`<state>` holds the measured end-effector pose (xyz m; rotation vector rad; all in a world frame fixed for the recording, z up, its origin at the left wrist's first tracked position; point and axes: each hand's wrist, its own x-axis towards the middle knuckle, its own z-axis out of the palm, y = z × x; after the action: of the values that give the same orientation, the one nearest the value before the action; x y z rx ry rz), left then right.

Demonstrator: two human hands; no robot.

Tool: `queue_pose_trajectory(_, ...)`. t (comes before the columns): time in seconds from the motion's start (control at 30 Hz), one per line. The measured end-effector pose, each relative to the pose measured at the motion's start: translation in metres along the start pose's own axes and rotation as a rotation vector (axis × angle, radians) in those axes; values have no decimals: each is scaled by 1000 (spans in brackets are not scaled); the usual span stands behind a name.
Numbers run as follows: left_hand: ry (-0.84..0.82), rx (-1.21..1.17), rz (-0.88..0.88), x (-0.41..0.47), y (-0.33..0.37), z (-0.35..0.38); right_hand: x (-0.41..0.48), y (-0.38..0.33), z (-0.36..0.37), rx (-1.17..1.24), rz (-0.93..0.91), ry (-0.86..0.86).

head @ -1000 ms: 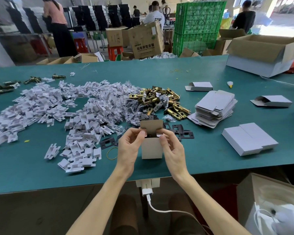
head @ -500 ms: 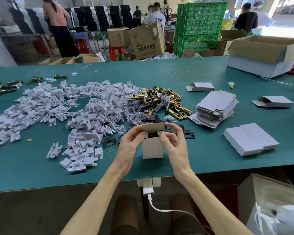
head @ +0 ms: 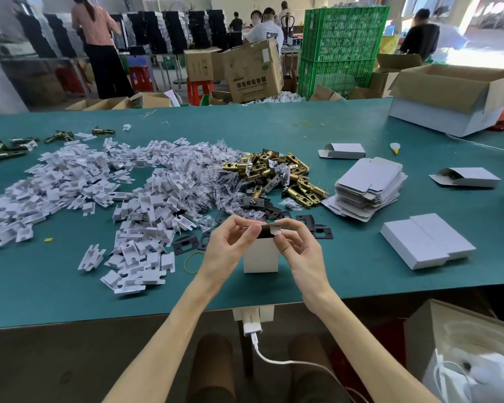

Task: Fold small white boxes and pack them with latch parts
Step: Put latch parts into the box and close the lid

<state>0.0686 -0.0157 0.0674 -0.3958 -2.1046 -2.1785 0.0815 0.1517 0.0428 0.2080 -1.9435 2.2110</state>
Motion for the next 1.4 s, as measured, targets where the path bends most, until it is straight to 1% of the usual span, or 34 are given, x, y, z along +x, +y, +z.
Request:
queue_pose_trajectory(0.1,-25,27,2,1,-1,-1,3,-3,-2,-69,-31,-18)
queue_pose_trajectory(0.2,-64,51,0,1,0,-5,8,-7,-8,-175,-46,-82)
queue_pose_trajectory(0.33,-150,114,-7,2,-1,-11,8,-12,-17,-244,-55,-130)
queue_pose_trajectory(0.47,-167,186,4,3,-3,-16,7,-15,-22,-282,-67,-211)
queue_pose_trajectory(0.63,-147,243,39,3,-3,-15,10,-21,-20,-362,-92,-174)
queue_pose_trajectory(0.73,-125,235,35,4,-3,-15,15,-19,-19,-398,-106,-156)
queue_pose_trajectory(0.9,-105,221,81,4,-3,-12,18,-17,-16,-441,-134,-121)
queue_pose_trajectory(1.03,-82,211,95,5,-3,-8,22,-18,-14,-534,-179,-110)
queue_pose_trajectory(1.4,-165,144,141,7,-7,-13,17,-21,-15,-648,-261,-127)
